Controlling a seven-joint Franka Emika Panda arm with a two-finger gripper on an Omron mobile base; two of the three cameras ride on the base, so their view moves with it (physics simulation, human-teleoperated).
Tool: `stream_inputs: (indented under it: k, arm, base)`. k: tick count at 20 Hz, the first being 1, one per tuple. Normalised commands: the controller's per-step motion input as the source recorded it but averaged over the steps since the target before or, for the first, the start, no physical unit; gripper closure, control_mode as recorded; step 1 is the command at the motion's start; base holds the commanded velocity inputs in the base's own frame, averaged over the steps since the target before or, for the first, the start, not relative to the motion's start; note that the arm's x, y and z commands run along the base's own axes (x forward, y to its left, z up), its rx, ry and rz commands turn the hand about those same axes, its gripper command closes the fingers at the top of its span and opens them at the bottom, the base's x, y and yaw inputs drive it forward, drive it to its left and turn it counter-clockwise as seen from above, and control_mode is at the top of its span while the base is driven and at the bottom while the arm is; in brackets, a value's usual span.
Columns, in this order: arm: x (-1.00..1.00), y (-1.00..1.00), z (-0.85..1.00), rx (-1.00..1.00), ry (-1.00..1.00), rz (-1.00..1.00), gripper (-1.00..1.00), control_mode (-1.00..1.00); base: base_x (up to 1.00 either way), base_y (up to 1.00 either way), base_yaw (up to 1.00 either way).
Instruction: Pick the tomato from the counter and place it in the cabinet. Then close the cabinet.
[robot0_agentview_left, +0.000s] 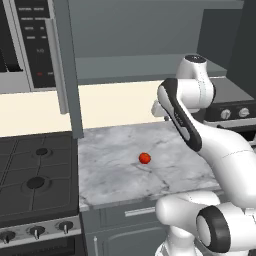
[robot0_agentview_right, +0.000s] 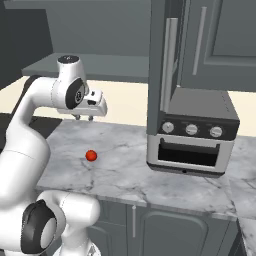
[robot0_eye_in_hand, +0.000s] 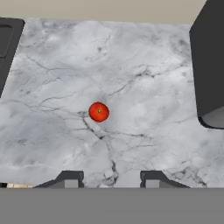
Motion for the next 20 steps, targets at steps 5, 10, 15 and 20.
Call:
stream_inputs:
  k: [5,10,15,20]
  arm:
    - [0.00,0.07,-0.14,-0.01,0.05,0.00,-1.00,-1.00]
    - [0.00,0.12,-0.72,0.00,0.04,-0.02,-1.00,-1.00]
    - [0.10,0.06,-1.00,0.00,0.07,0.00,-1.00,-1.00]
    - [0.33,0.00,-0.60,0.00,0.01,0.00,-1.00,-1.00]
  base:
    - [0.00,0.00,0.00]
    - [0.00,0.00,0.00]
    - [0.00,0.00,0.00]
    - [0.00,0.00,0.00]
